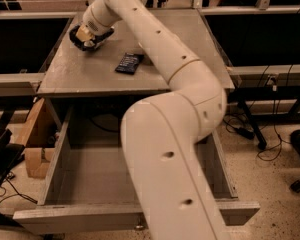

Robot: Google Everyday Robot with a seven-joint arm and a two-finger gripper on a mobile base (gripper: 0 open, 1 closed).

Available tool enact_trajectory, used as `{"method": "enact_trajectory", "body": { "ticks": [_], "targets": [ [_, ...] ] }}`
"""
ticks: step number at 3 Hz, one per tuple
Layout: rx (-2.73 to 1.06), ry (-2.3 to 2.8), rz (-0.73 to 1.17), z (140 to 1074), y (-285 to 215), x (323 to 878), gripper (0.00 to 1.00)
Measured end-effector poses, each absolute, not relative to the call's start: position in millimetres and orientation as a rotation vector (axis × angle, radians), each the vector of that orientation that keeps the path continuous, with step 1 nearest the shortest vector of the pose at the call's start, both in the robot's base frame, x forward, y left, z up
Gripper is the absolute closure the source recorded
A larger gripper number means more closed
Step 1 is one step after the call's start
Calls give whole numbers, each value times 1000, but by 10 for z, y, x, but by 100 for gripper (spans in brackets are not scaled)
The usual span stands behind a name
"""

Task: Place blue chip bag into top drawer

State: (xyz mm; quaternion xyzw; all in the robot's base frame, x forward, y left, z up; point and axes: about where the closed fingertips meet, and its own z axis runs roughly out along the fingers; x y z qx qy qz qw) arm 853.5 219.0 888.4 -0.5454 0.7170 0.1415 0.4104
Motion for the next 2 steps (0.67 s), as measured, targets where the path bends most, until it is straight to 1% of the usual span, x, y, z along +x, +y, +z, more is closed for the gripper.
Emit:
{"method": "enact_trajectory", "body": {
  "ticks": [1,2],
  "targets": [
    [-1365,1815,371,9347,1858,8088,100],
    [-1358,1840,395,9704,1568,7492,100]
  ]
}}
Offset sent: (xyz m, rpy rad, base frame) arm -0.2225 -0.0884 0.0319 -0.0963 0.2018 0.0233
